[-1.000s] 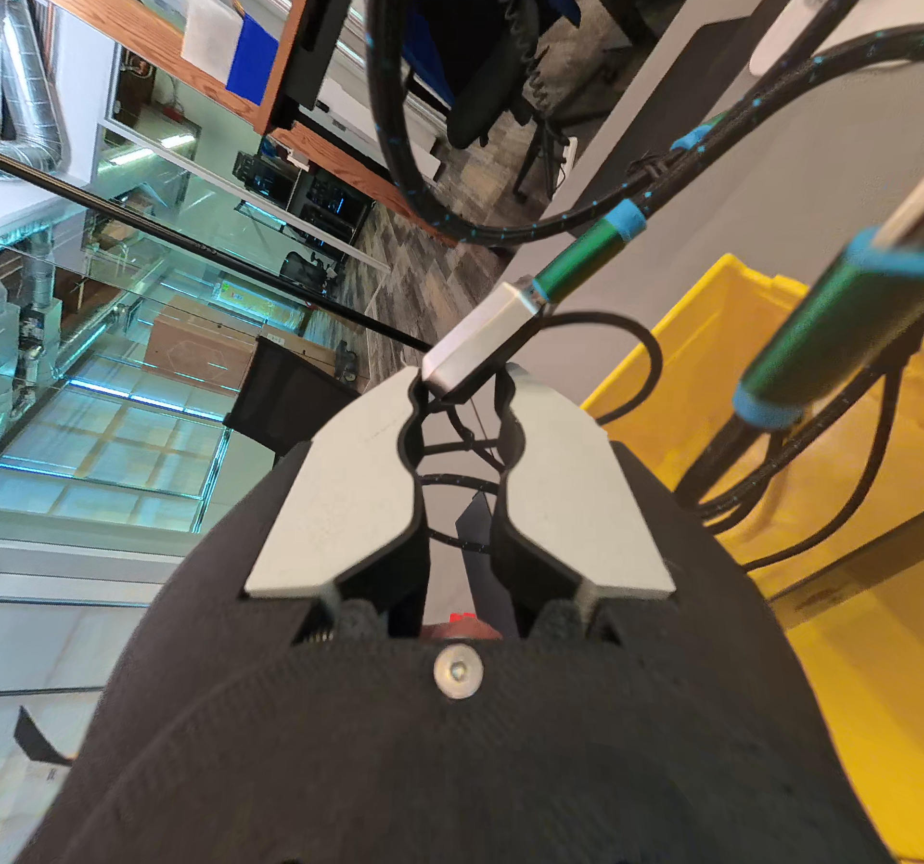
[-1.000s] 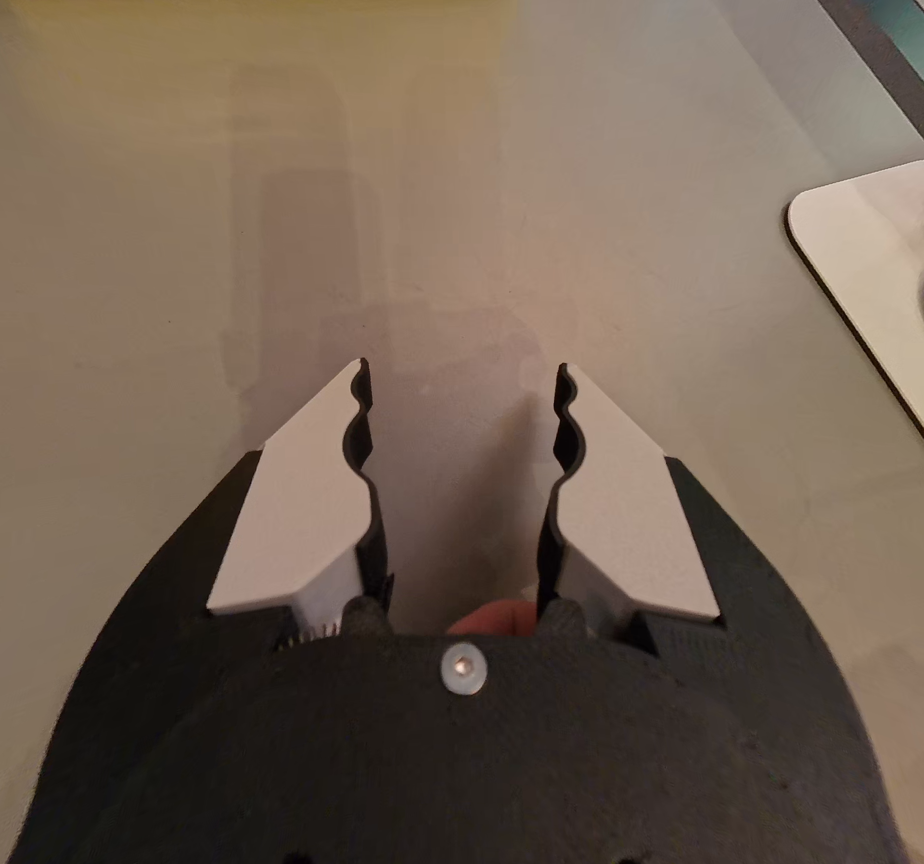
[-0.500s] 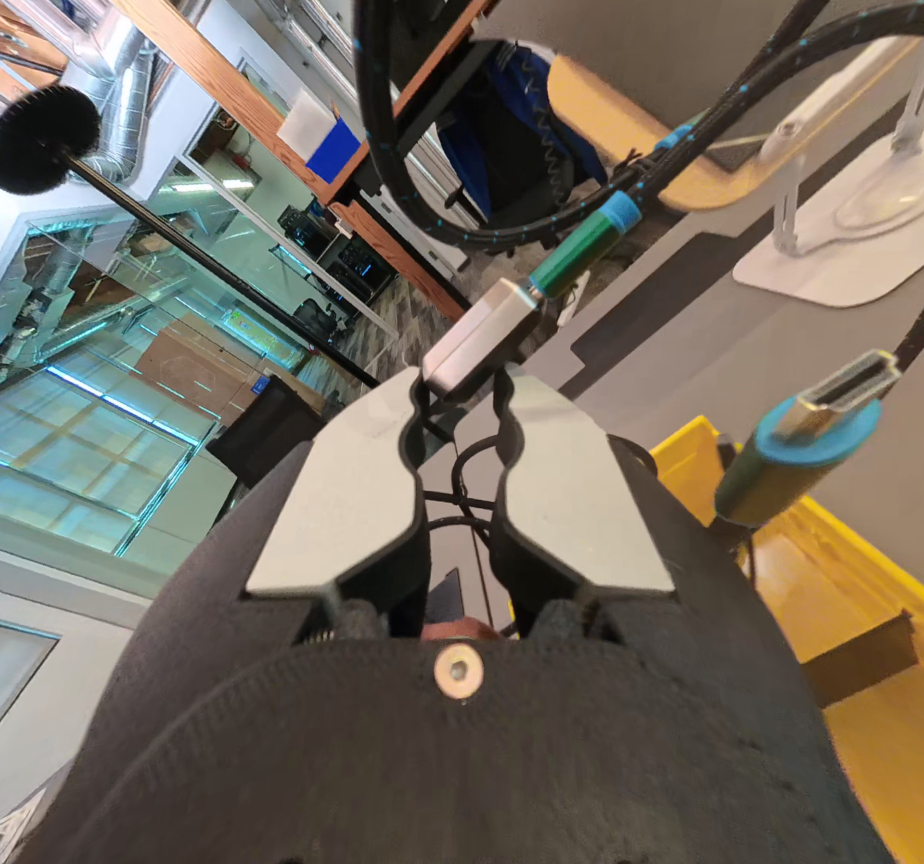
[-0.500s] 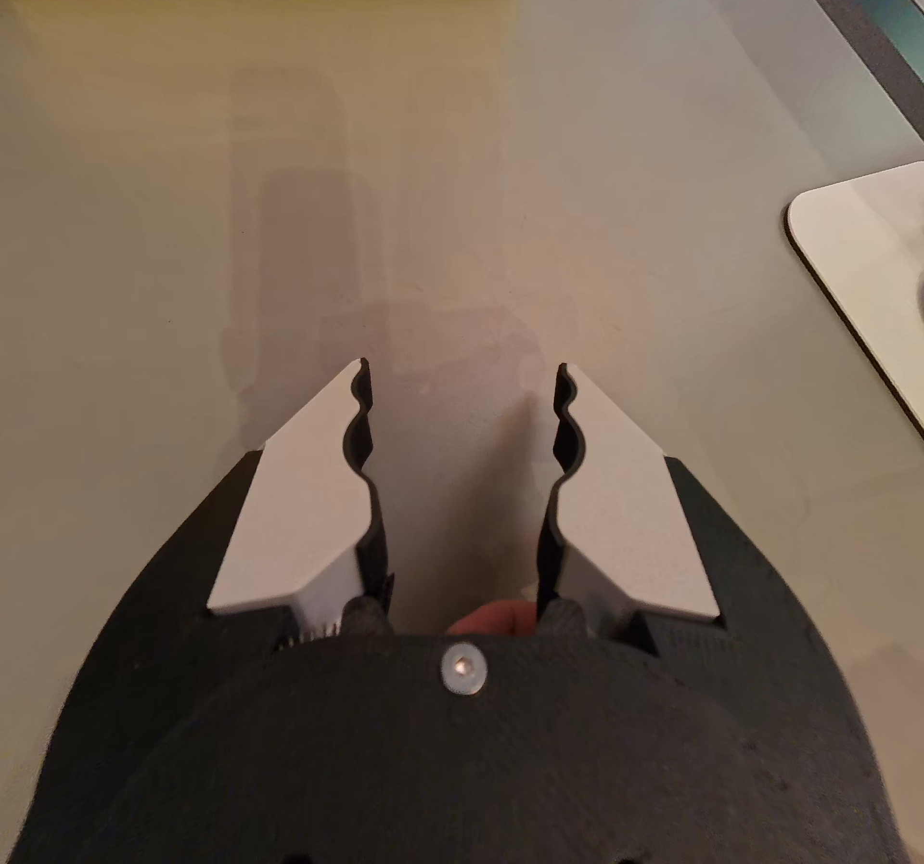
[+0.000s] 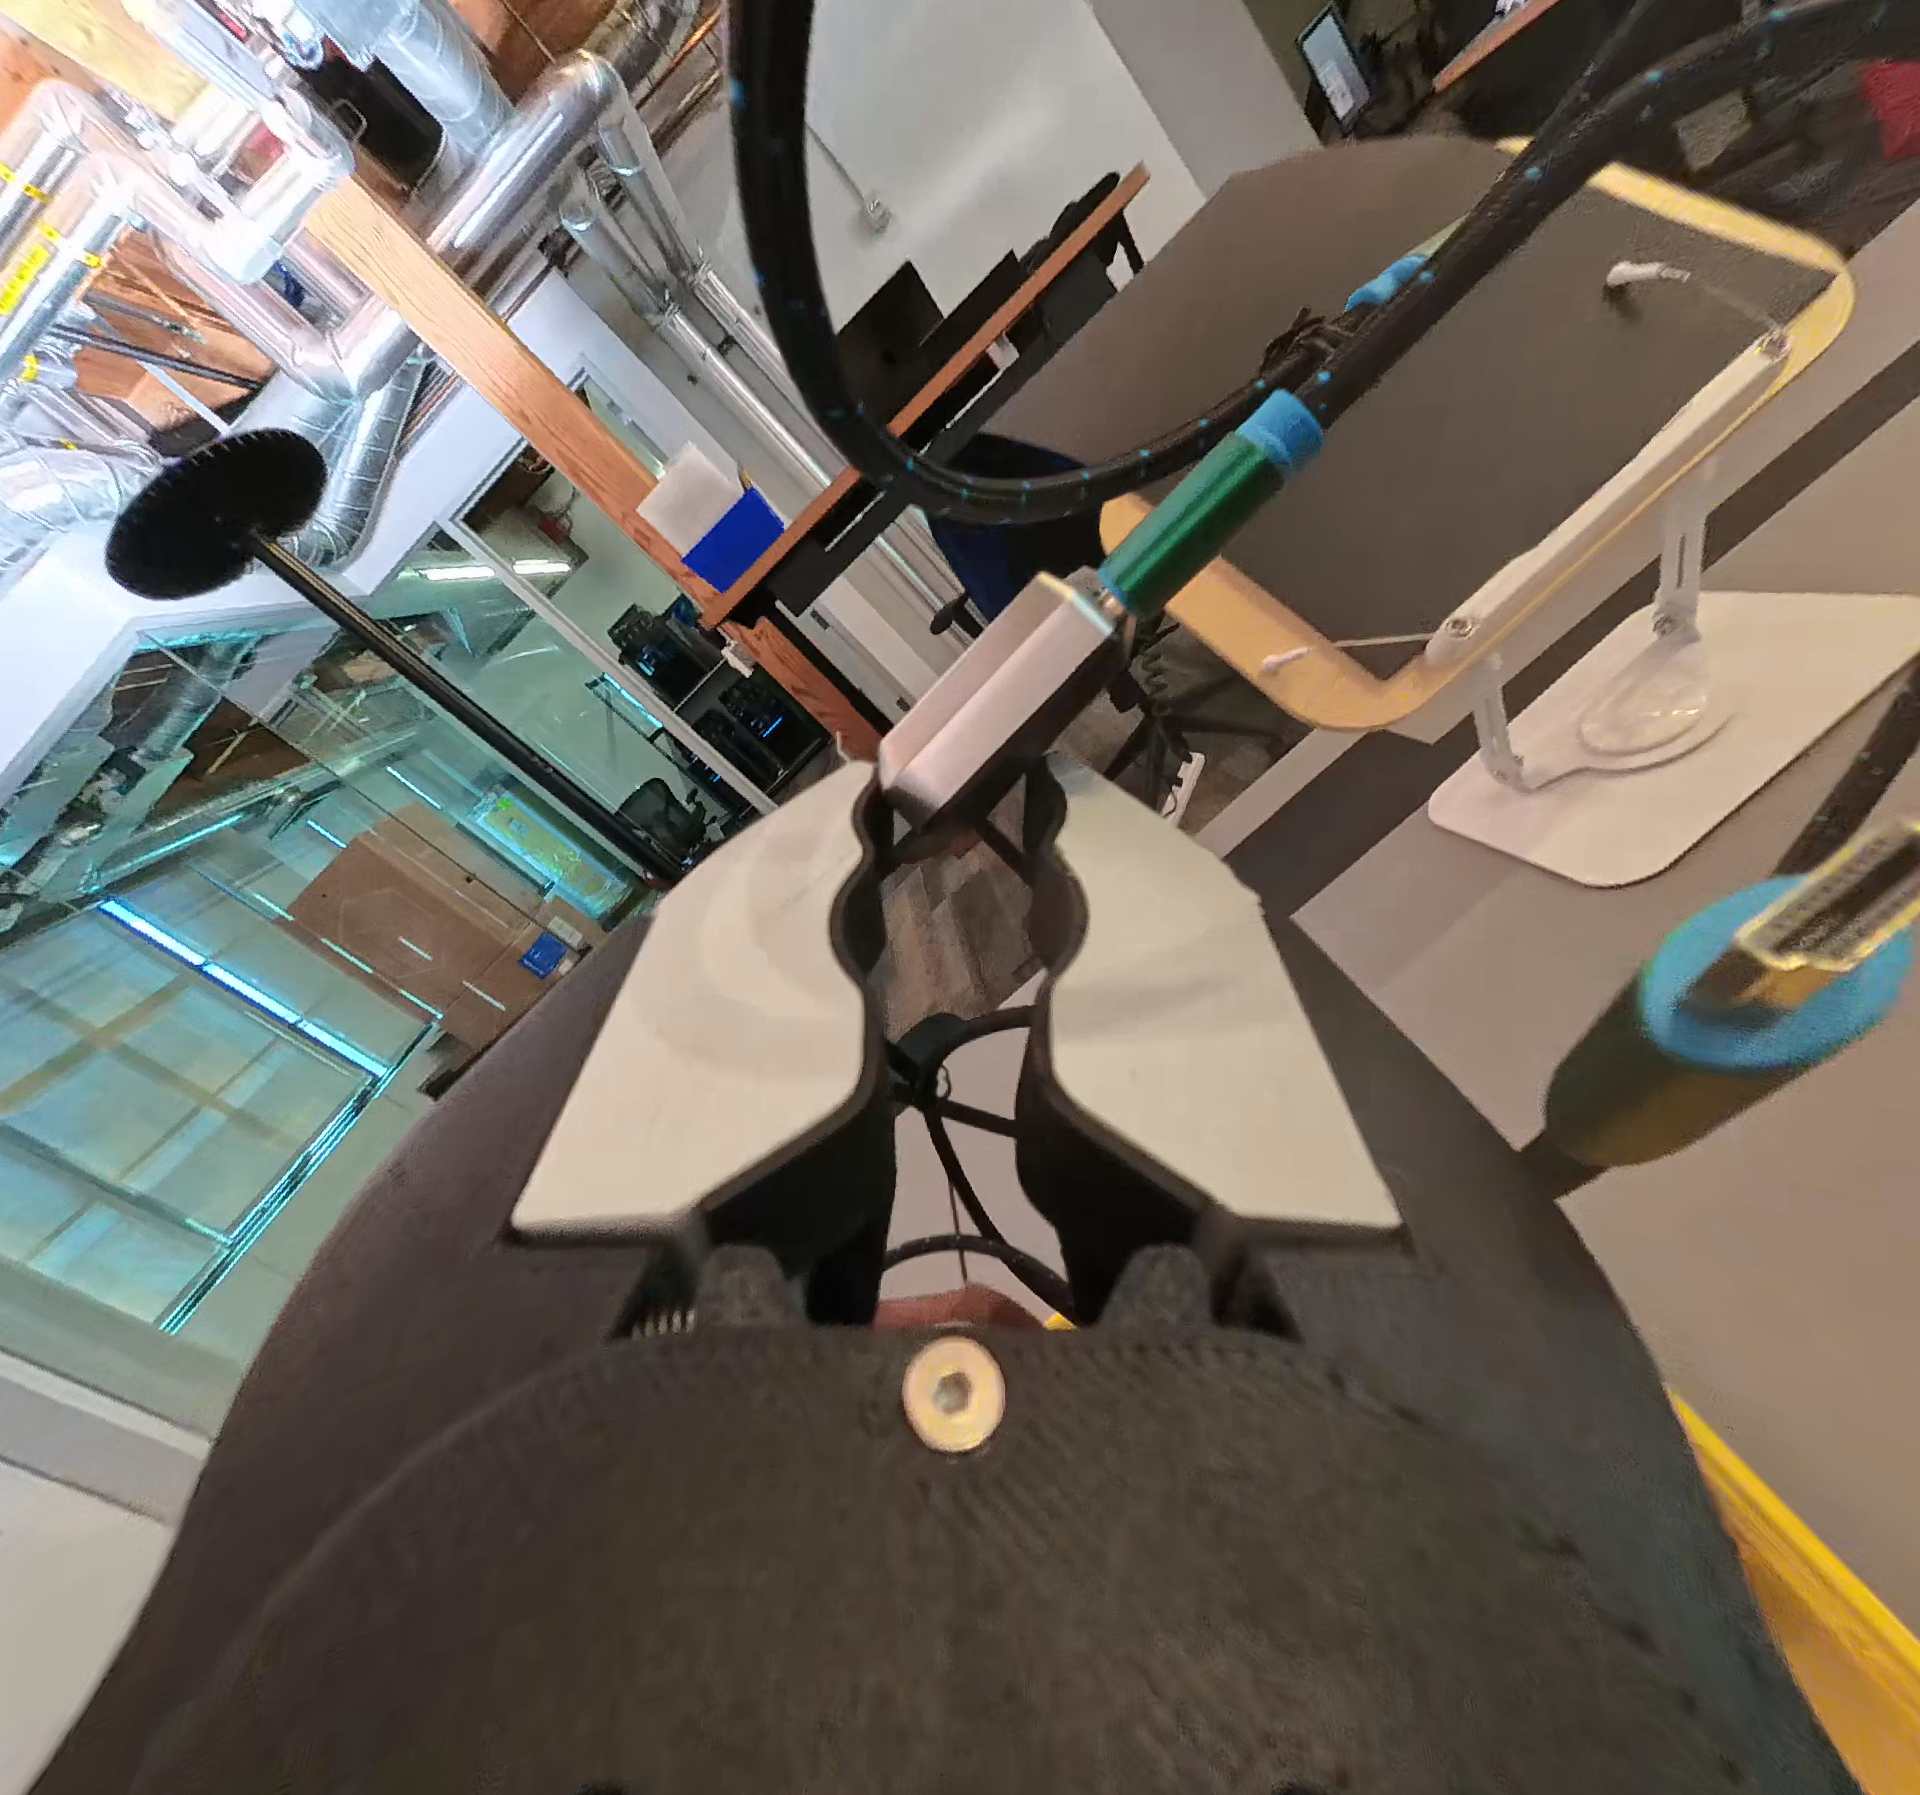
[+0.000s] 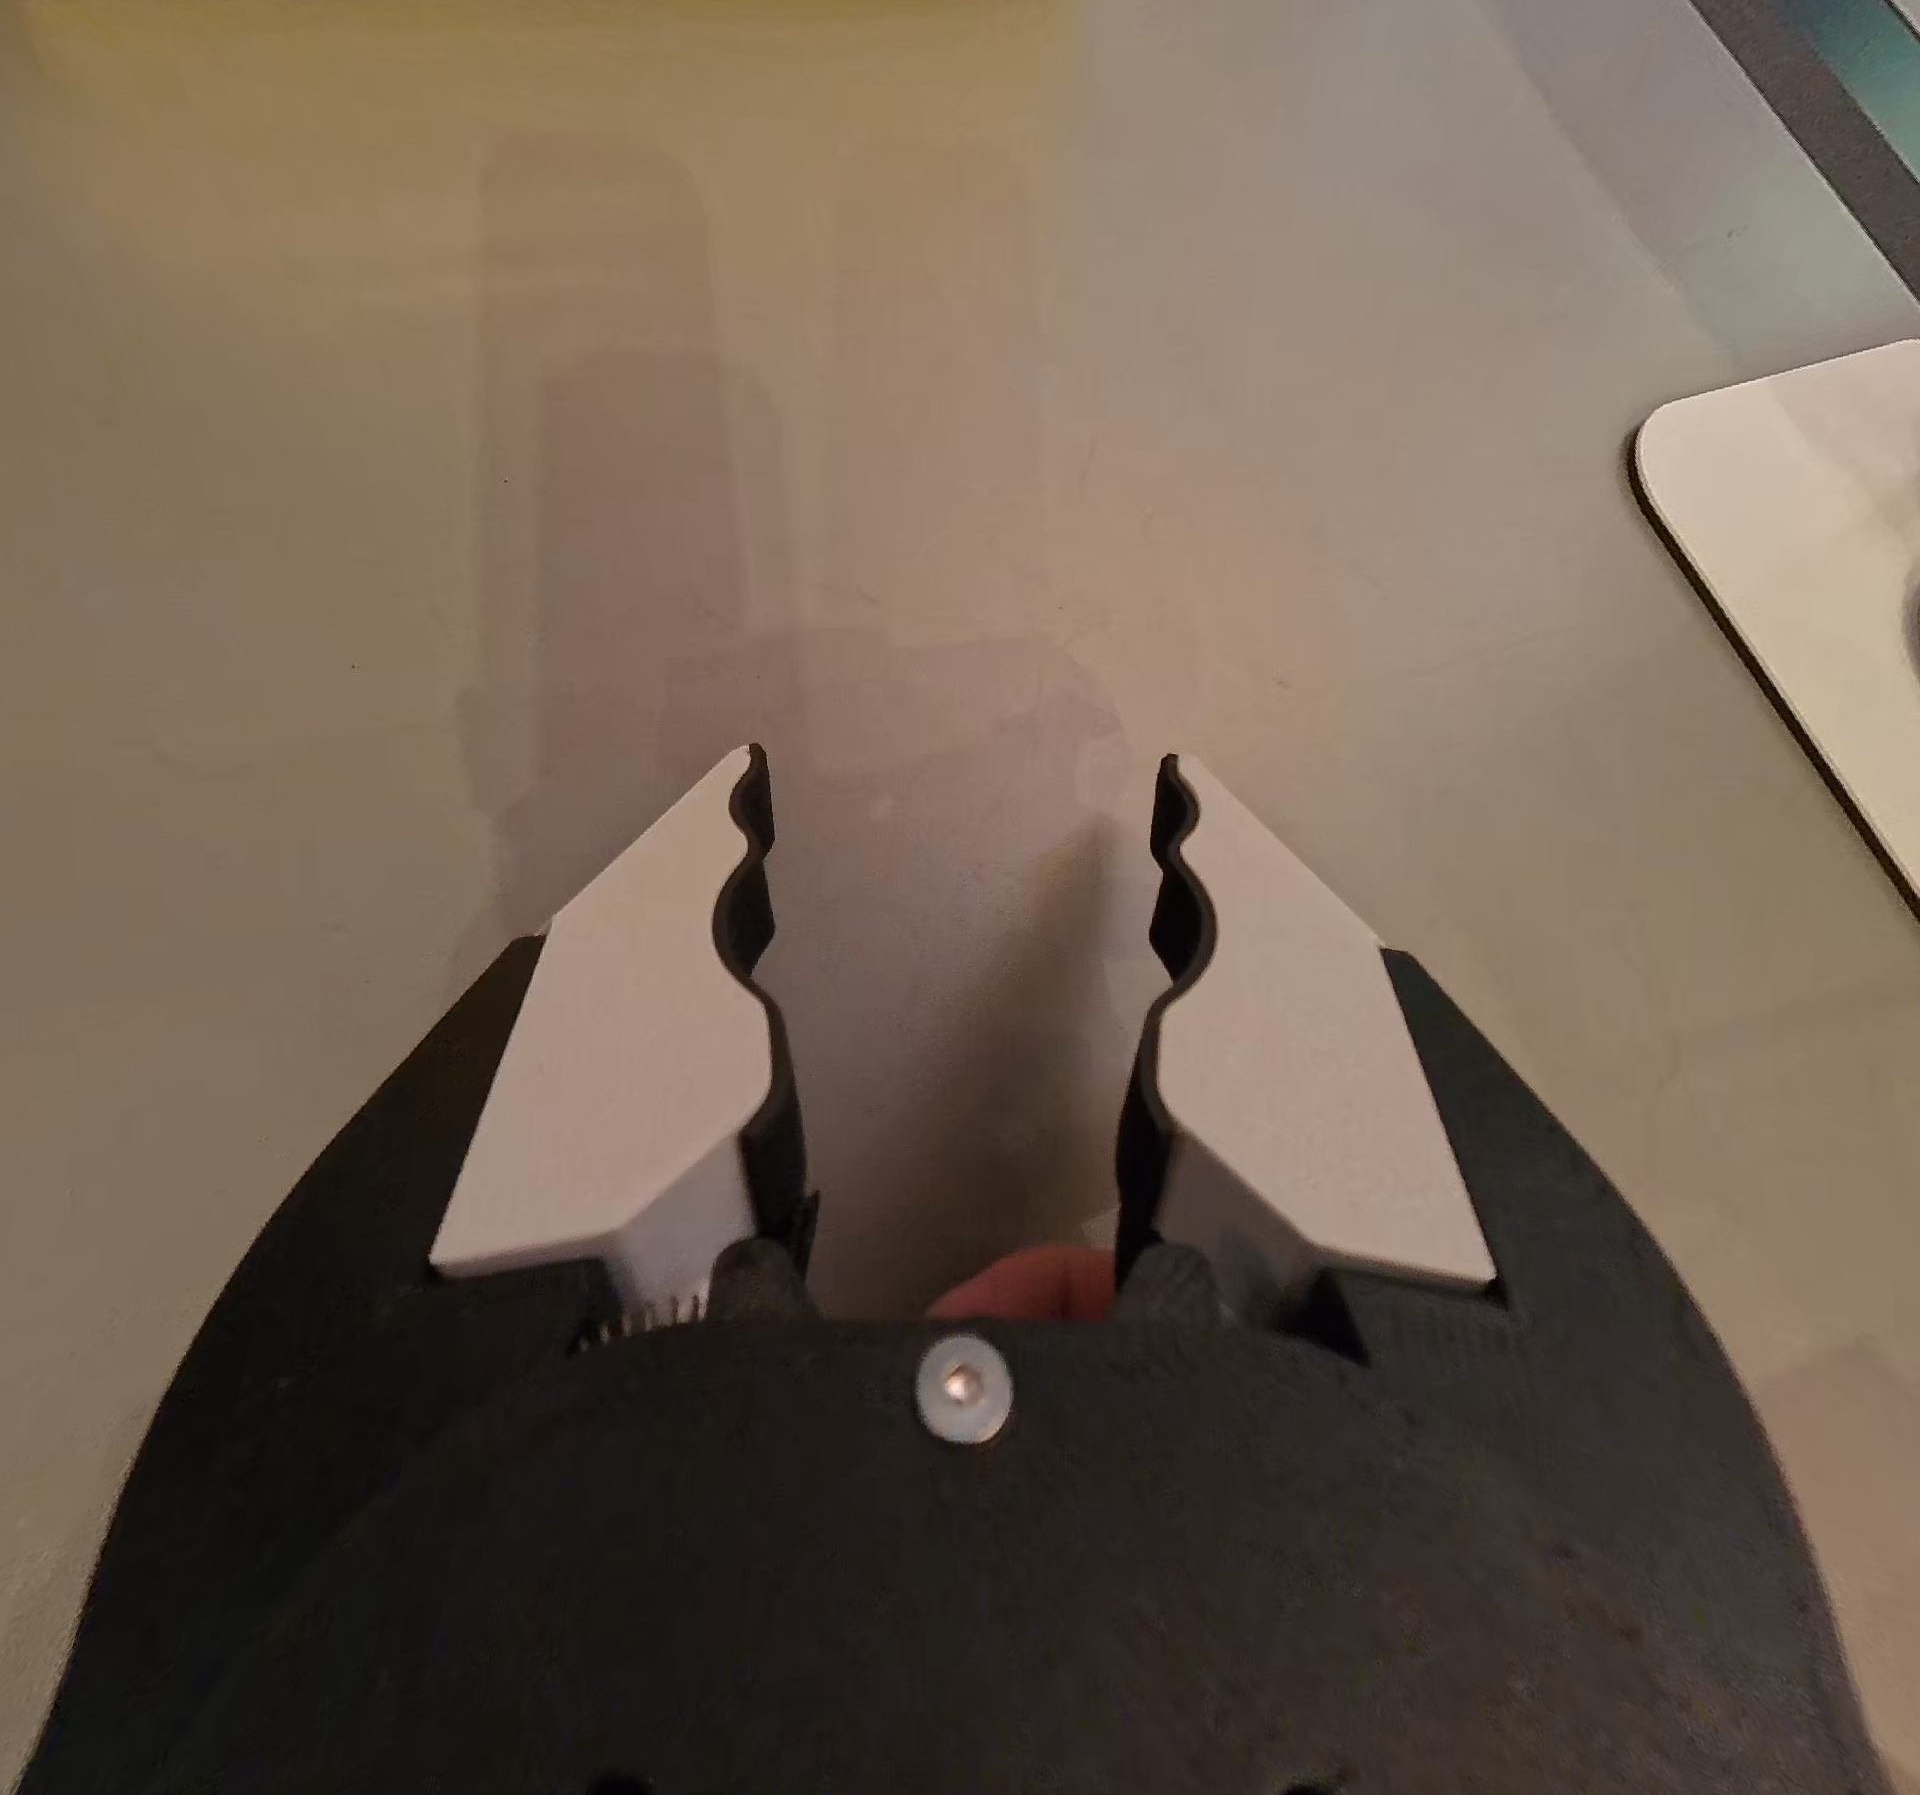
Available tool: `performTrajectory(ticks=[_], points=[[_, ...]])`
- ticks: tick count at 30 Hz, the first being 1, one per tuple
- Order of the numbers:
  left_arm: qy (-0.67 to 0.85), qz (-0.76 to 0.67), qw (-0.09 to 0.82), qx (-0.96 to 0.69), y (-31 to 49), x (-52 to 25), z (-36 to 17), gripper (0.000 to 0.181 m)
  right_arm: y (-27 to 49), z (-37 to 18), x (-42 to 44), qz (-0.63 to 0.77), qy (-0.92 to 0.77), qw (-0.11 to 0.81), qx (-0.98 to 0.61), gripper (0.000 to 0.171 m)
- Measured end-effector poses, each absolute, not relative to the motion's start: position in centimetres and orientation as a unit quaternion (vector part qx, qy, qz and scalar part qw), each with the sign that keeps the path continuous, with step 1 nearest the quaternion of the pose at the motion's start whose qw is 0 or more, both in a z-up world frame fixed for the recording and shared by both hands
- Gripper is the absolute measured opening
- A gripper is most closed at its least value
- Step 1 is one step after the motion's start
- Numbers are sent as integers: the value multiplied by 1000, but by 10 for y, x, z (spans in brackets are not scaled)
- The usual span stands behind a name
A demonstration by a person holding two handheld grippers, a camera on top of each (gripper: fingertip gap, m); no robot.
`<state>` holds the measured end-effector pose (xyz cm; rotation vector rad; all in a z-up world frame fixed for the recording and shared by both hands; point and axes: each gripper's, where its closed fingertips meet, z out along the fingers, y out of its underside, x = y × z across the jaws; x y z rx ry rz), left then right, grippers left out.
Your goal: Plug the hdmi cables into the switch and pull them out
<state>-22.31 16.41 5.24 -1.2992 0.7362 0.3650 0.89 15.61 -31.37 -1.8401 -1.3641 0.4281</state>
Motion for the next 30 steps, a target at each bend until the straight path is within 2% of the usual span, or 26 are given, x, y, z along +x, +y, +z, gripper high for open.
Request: performTrajectory(ticks=[14,30], points=[[331,132,746,-562,128,-199,92,23,156,-314,9,168,-539,395,-725,72],[329,162,755,-544,179,-186,179,21,155,-313,9,164,-541,400,-721,71]])
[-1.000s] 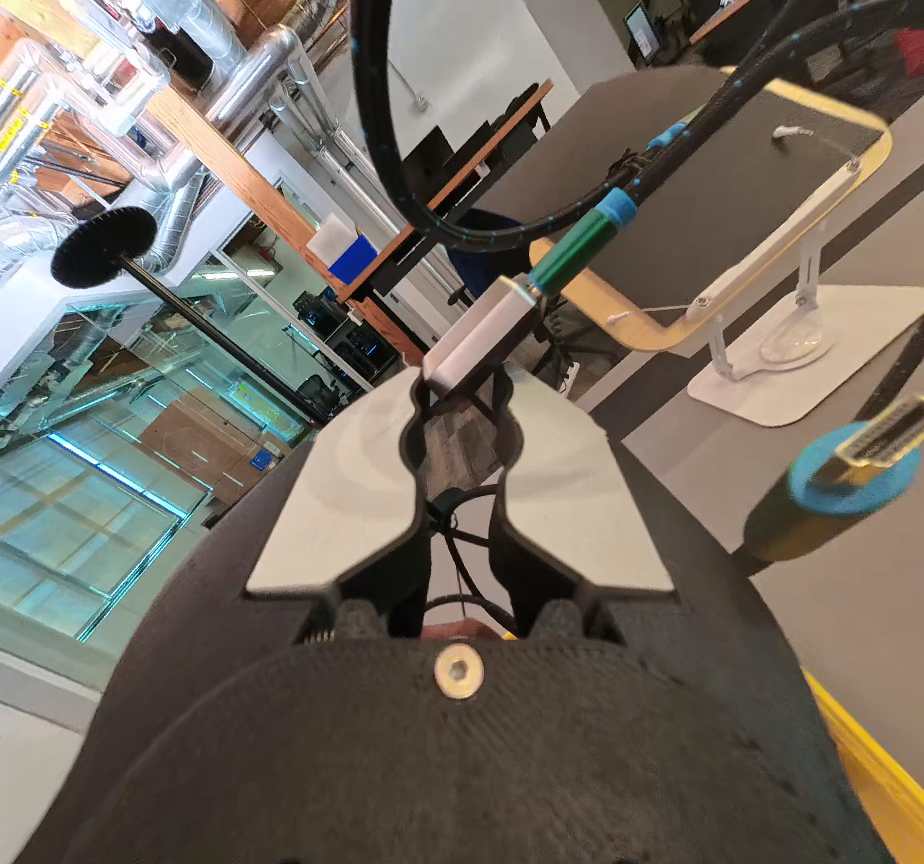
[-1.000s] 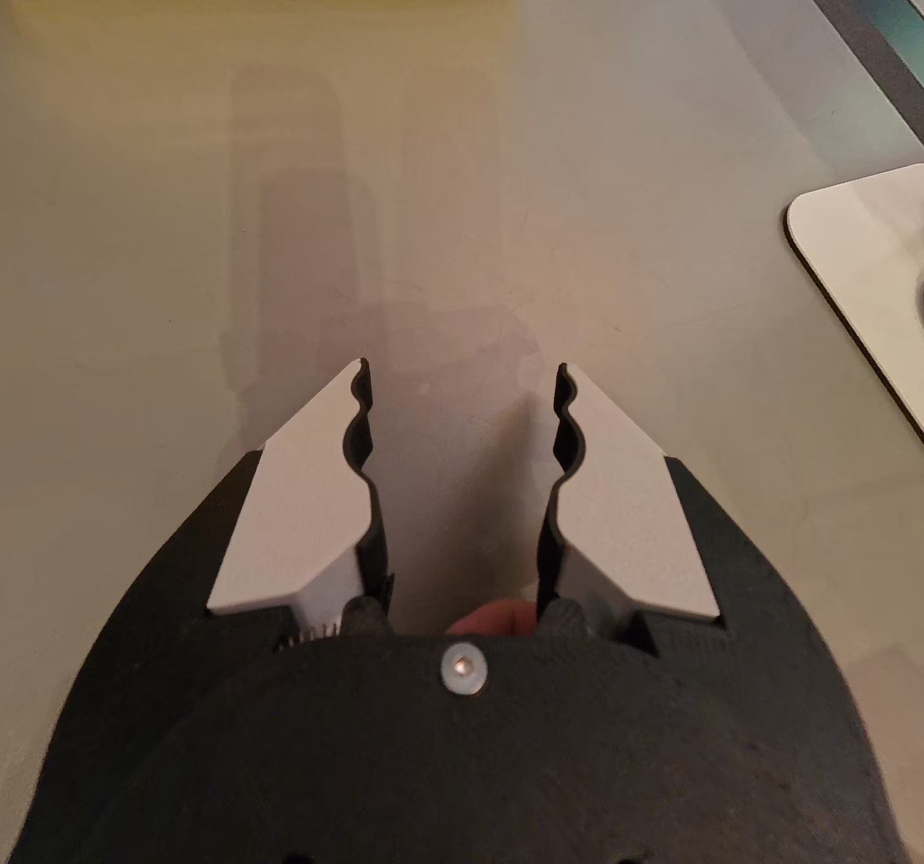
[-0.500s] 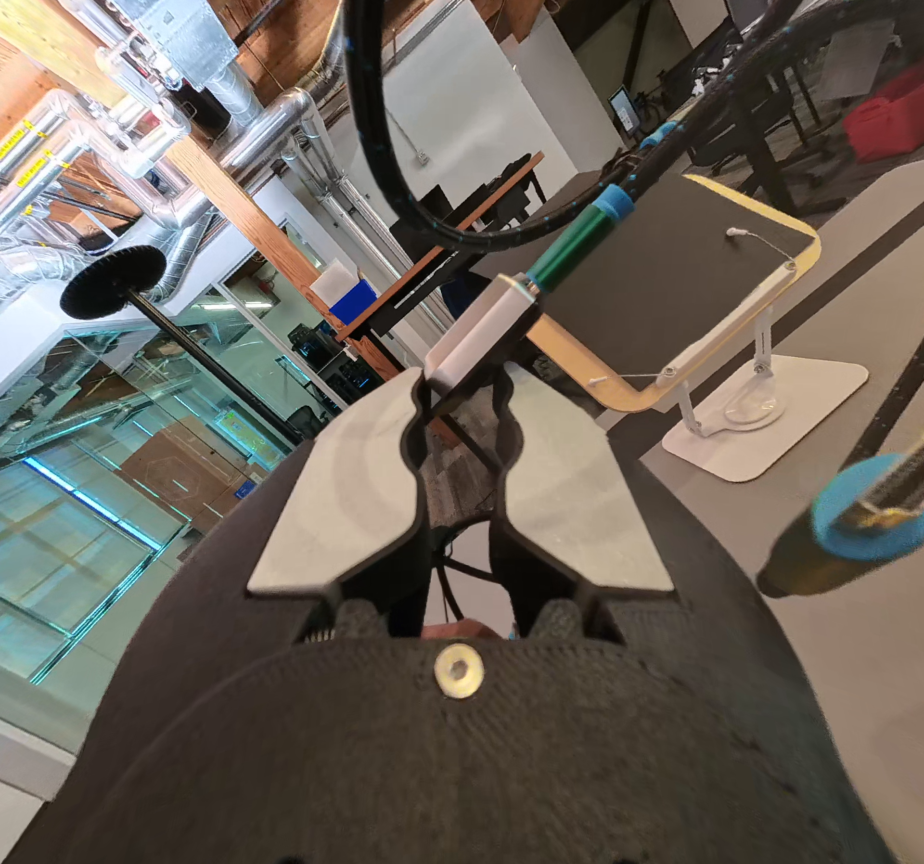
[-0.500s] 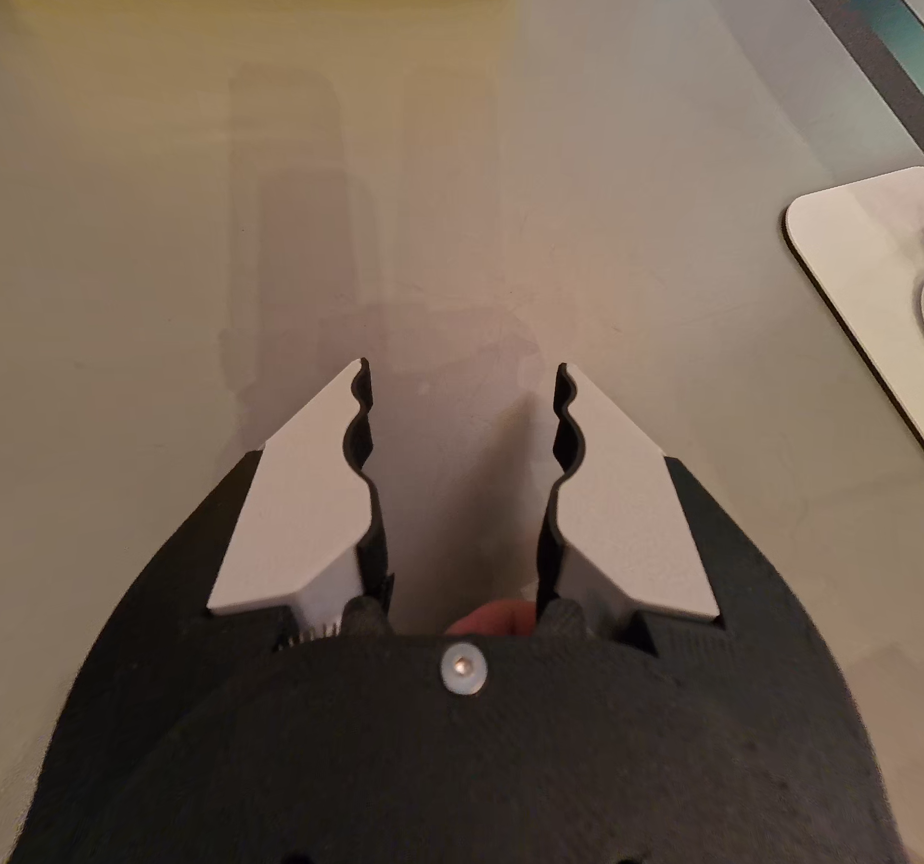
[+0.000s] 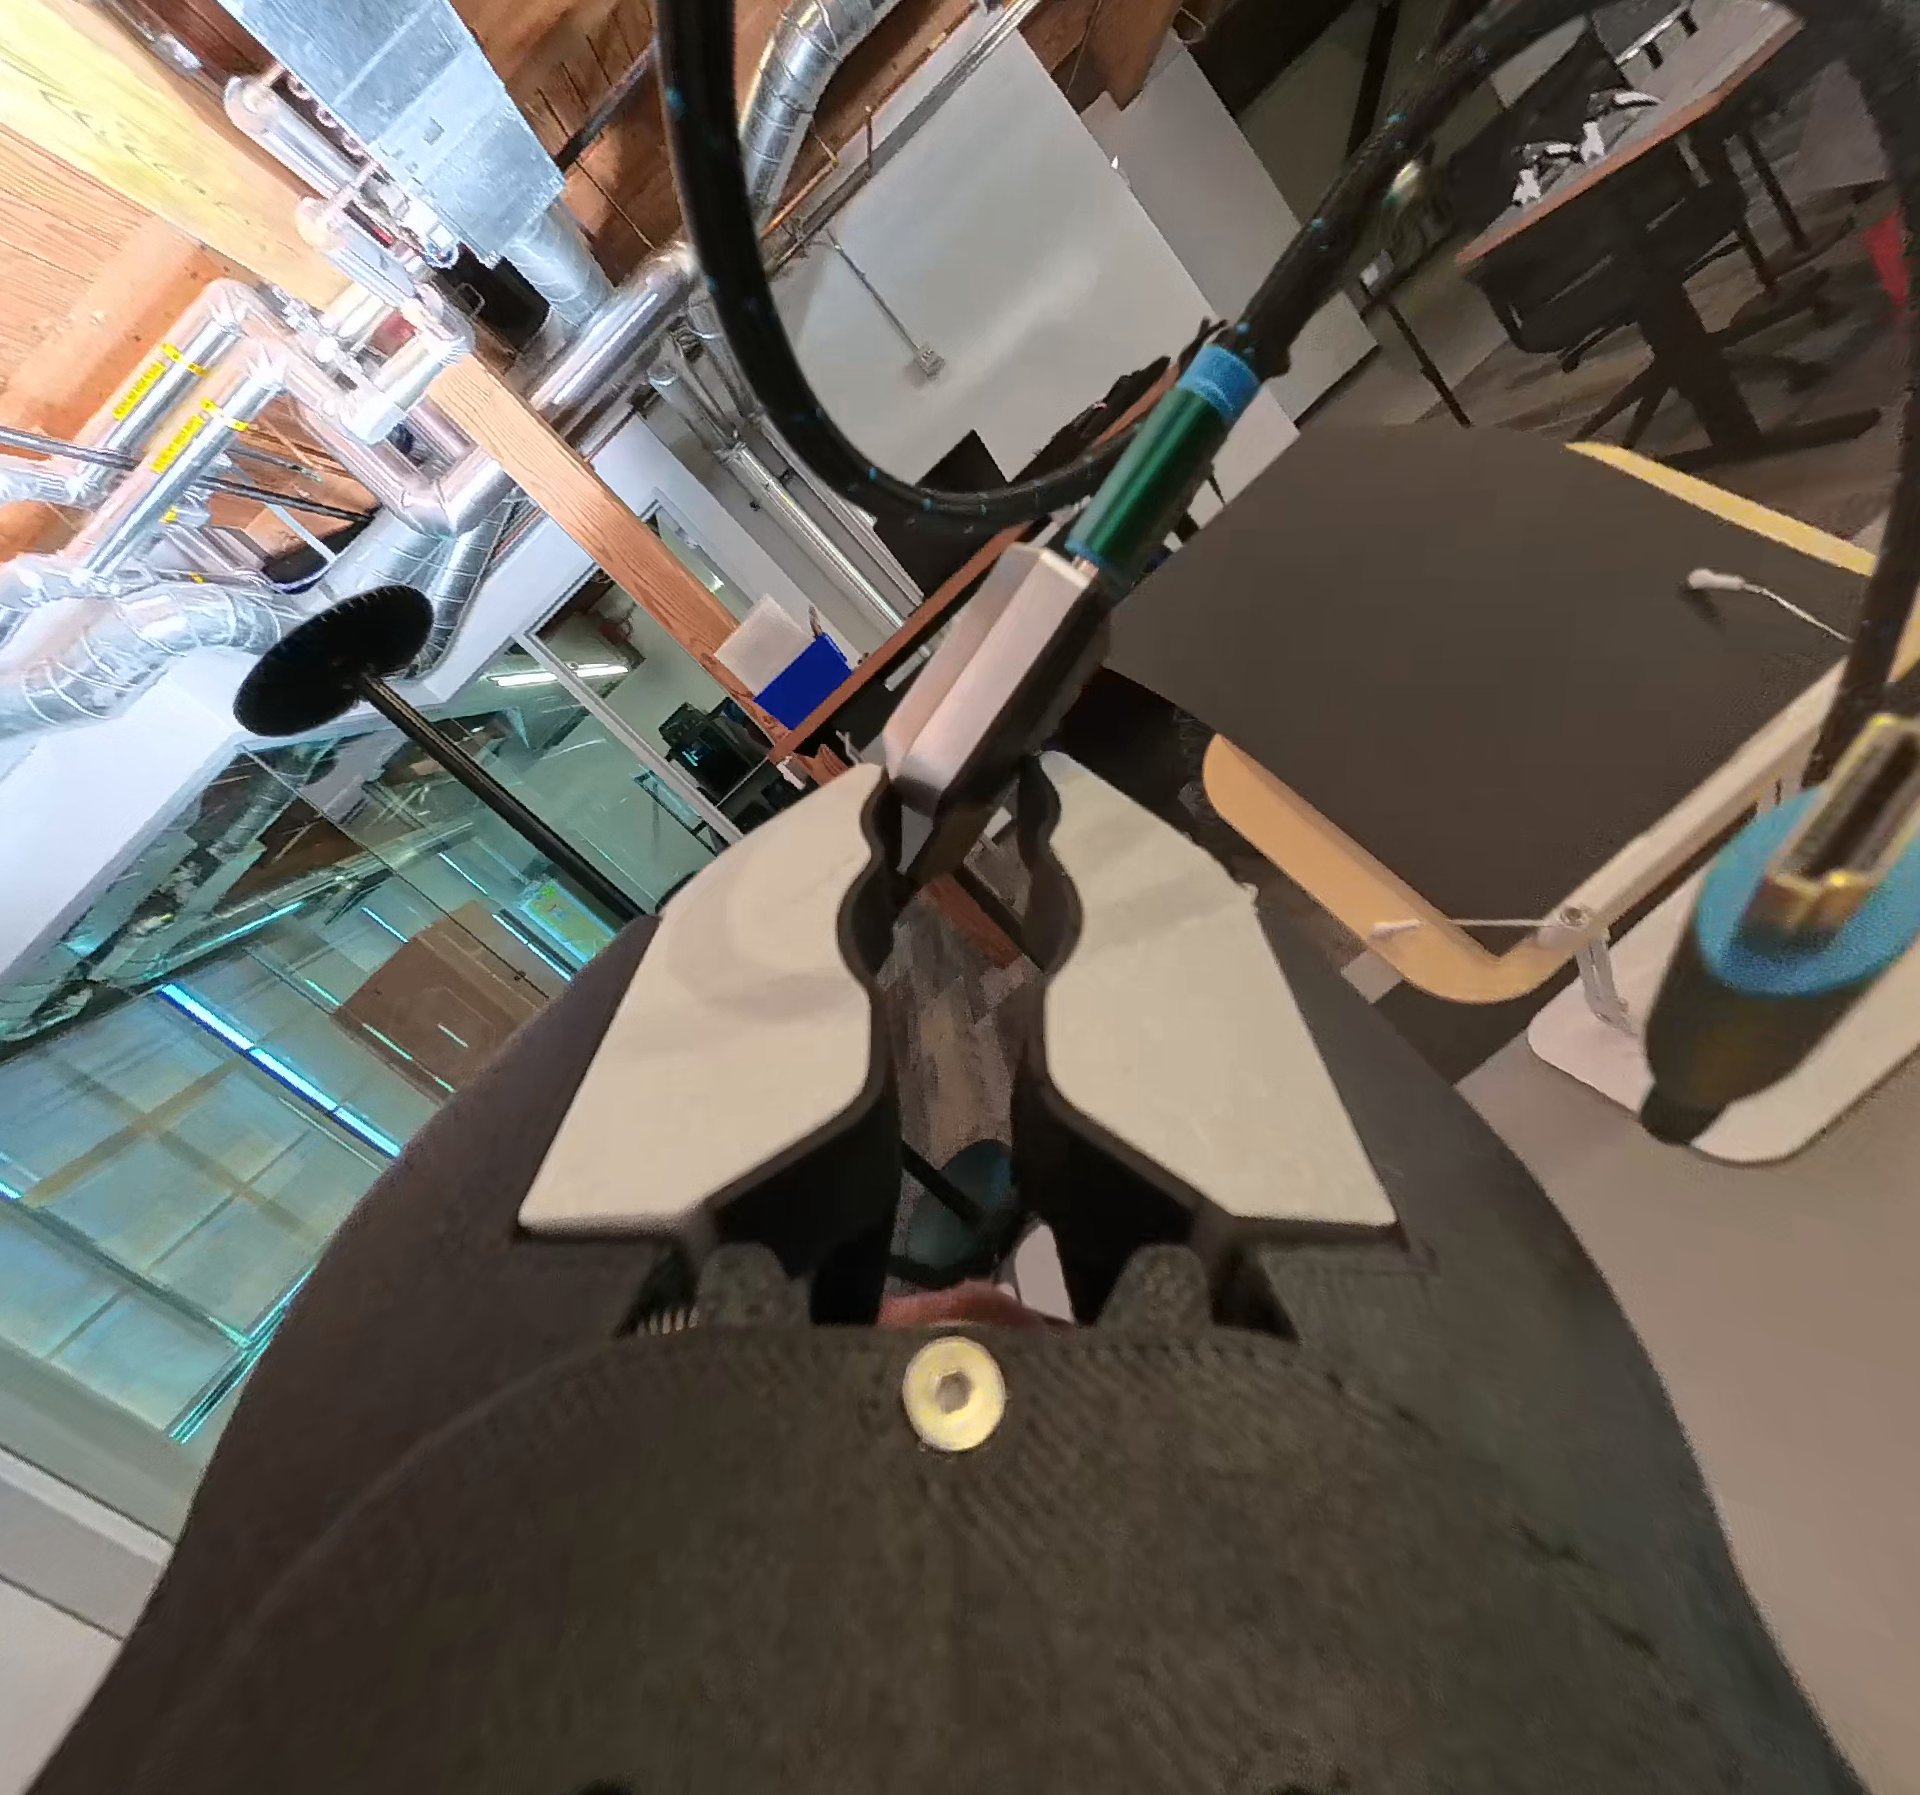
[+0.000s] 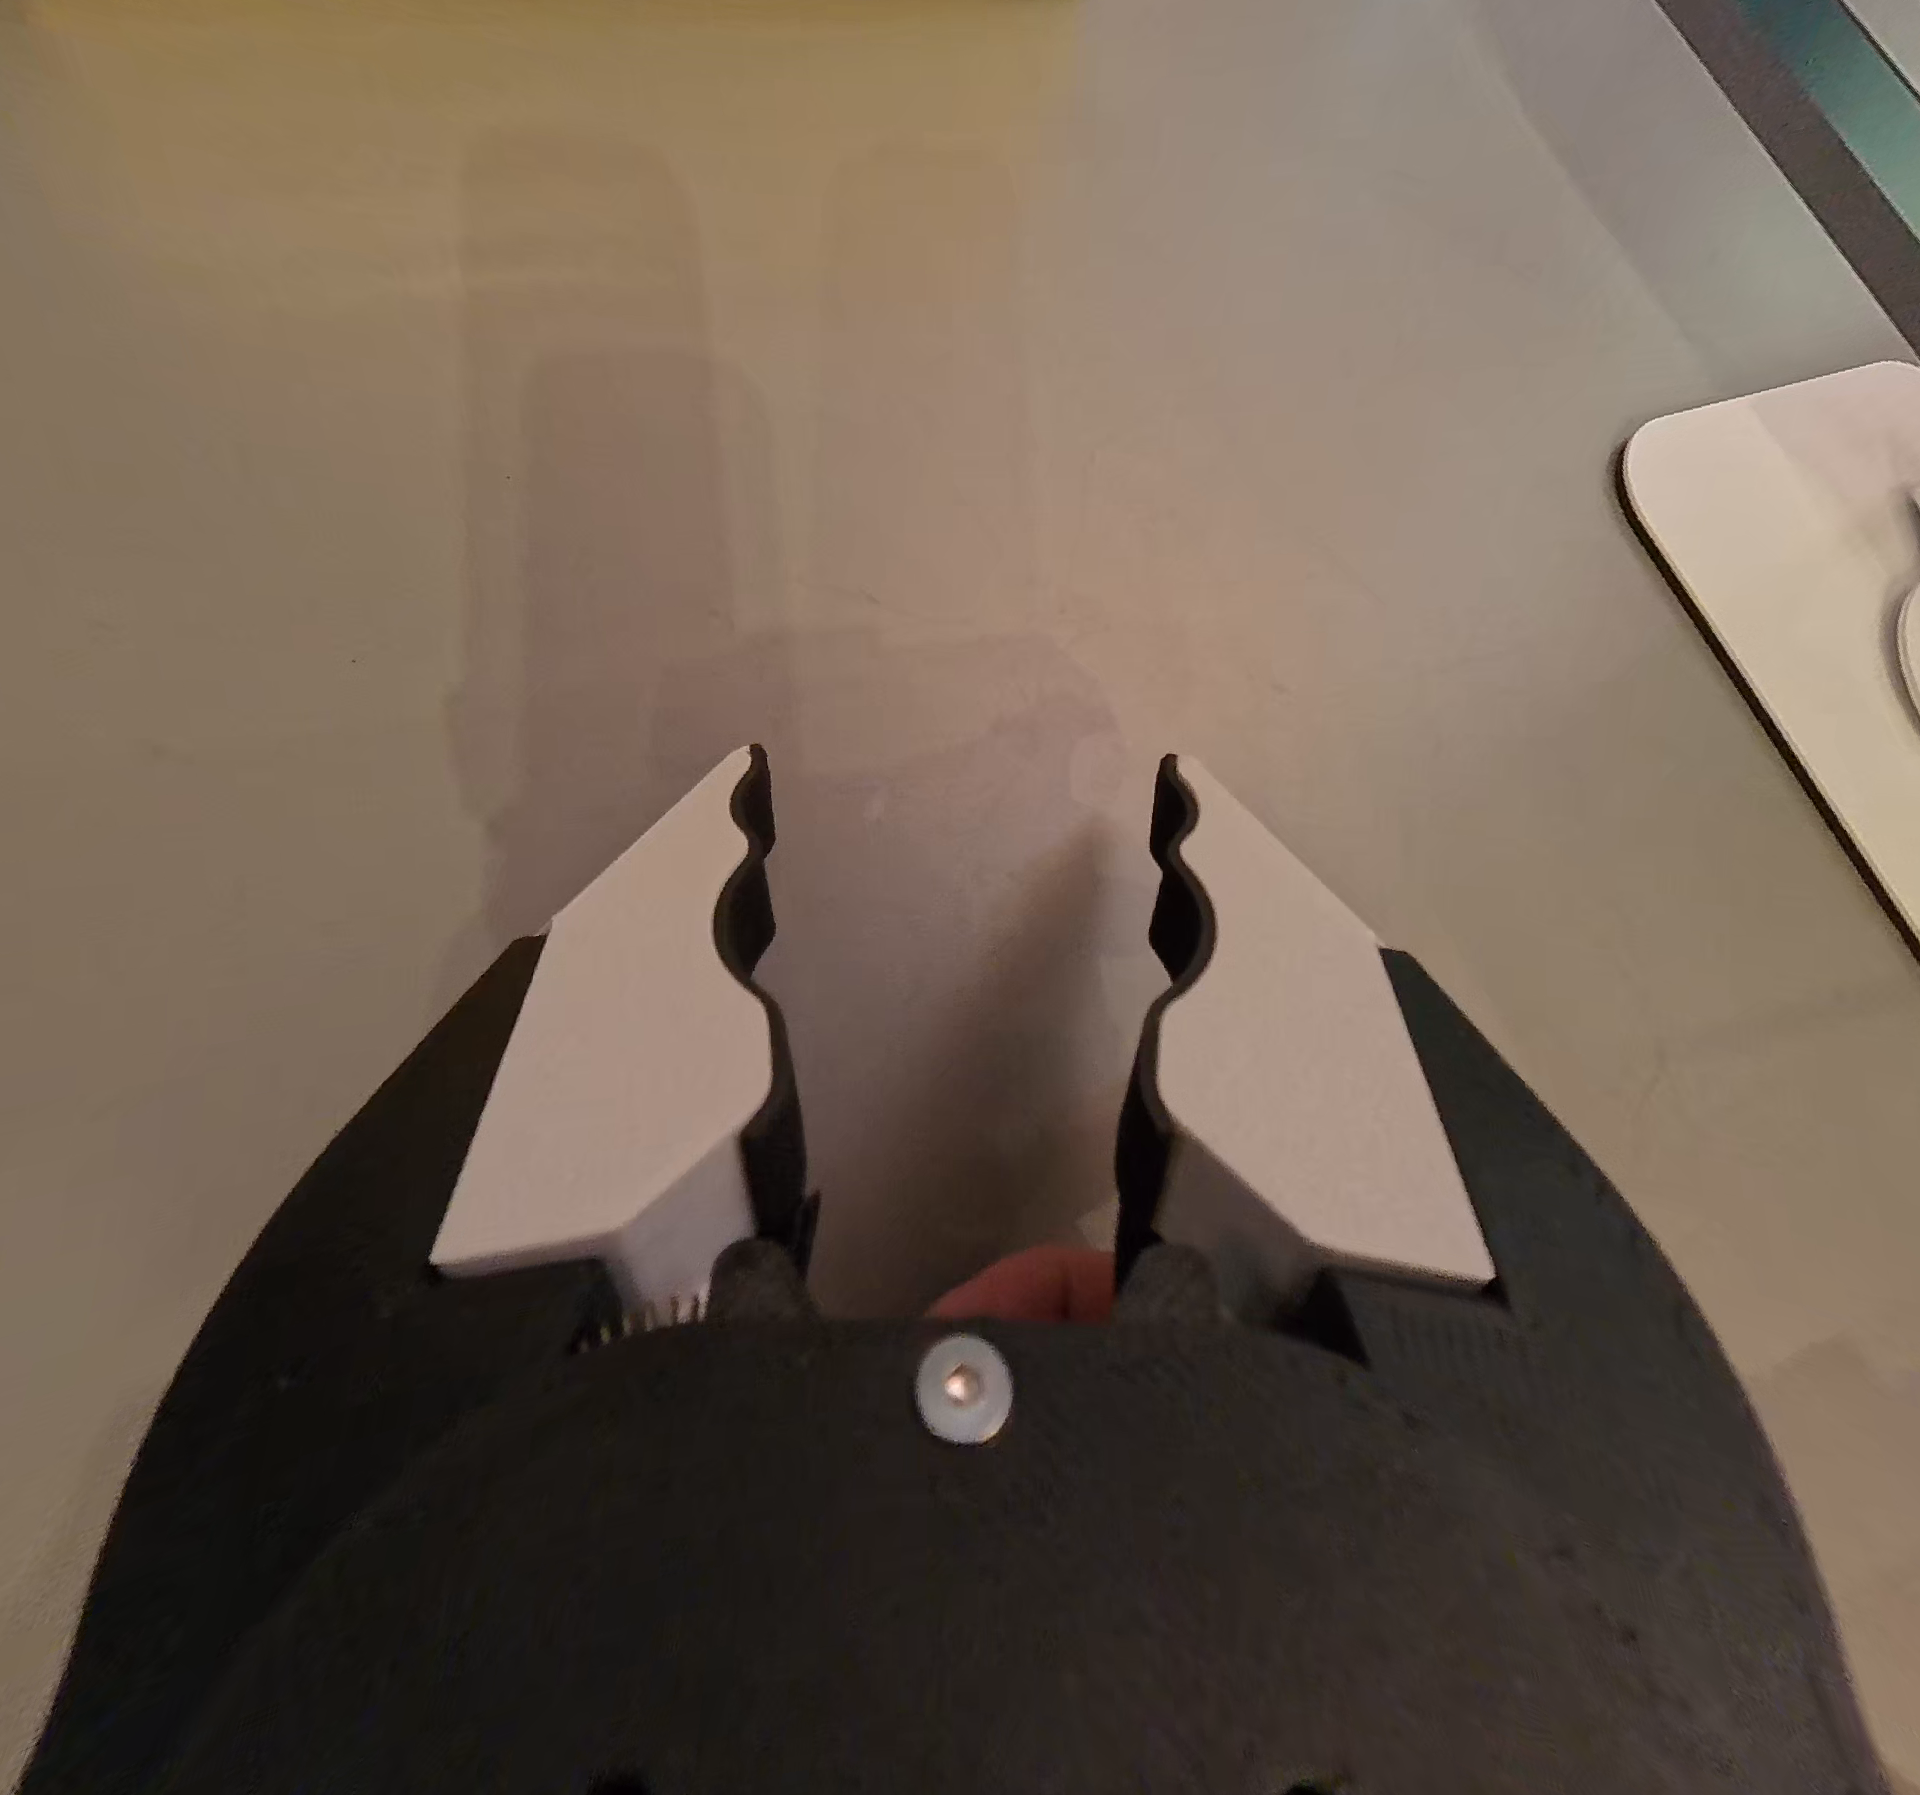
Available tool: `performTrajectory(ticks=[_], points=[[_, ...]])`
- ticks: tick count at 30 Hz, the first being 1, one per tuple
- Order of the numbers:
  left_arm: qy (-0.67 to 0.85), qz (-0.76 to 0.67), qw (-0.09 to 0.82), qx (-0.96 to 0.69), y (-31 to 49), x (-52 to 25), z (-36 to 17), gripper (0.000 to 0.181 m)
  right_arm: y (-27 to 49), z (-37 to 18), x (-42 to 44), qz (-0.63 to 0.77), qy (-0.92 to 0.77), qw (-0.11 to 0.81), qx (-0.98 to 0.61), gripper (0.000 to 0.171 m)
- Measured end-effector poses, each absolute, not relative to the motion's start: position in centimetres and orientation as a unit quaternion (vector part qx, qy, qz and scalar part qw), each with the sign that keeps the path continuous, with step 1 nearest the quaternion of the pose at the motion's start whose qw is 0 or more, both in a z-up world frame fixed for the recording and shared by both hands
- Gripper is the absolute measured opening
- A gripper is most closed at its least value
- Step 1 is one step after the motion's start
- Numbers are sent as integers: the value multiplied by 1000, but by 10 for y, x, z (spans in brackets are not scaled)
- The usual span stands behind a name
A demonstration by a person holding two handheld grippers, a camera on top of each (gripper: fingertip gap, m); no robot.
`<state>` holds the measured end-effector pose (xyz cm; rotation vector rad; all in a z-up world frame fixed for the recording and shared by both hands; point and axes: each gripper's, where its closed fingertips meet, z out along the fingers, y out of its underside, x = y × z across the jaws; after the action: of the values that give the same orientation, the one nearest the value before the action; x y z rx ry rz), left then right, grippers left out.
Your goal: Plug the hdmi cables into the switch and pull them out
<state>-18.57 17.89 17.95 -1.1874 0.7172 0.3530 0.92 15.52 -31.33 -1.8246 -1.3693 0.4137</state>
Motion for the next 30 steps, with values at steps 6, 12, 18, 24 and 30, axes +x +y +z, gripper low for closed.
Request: performTrajectory(ticks=[6,12,18,24,30], points=[[315,181,770,-524,185,-187,217,20,155,-313,9,164,-542,401,-720,72],[316,184,783,-504,176,-174,240,19,155,-313,9,163,-542,401,-720,72],[329,167,781,-505,172,-154,241,18,155,-313,9,161,-543,402,-719,72],[363,119,760,-525,170,-118,216,19,154,-313,9,161,-544,404,-718,72],[418,69,737,-527,161,-61,191,18,154,-313,9,160,-545,405,-717,72]])
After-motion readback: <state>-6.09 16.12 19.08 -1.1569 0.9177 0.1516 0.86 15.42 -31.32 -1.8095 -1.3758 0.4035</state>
